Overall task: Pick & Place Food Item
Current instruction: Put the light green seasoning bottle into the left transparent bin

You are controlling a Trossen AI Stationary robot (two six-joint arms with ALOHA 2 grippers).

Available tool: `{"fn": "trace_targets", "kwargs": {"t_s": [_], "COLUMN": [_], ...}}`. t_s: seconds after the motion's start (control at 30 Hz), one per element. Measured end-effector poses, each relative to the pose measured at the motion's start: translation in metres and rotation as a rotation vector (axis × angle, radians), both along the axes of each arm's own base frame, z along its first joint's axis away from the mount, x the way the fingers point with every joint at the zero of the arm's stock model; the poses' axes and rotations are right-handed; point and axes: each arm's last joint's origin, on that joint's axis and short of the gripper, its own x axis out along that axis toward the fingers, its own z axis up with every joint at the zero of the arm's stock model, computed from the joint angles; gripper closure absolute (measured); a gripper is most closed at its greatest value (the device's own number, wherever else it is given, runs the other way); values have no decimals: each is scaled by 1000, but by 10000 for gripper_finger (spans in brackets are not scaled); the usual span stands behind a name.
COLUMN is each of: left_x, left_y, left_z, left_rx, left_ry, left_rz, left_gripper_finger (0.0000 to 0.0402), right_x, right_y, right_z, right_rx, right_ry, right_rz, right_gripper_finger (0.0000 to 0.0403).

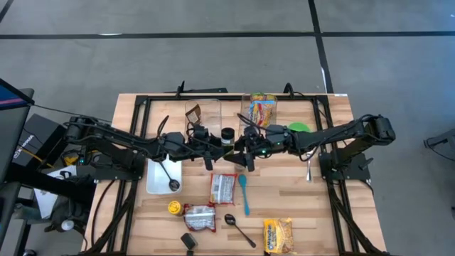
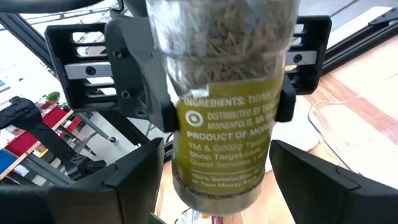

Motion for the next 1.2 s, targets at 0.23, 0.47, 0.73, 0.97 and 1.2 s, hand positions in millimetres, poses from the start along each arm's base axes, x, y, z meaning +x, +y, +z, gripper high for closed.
{"fn": "trace_targets", "kwargs": {"t_s": [0.23, 0.47, 0.73, 0.97, 1.2], "left_x": [0, 0, 0, 0, 0], "left_y": [0, 0, 0, 0, 0], "left_z": [0, 0, 0, 0, 0], "left_rx": [0, 0, 0, 1, 1], "left_ry": [3, 3, 4, 5, 5], "left_rz": [0, 0, 0, 0, 0], "left_gripper_finger": [233, 233, 233, 233, 223], "right_x": [0, 0, 0, 0, 0], "right_y": [0, 0, 0, 0, 0], "right_z": [3, 0, 0, 0, 0], "right_rx": [-14, -15, -16, -15, -15], "right_ry": [-31, -6, -6, -5, -6], "right_rz": [0, -1, -2, -1, -1], "right_gripper_finger": [117, 137, 215, 225, 220]}}
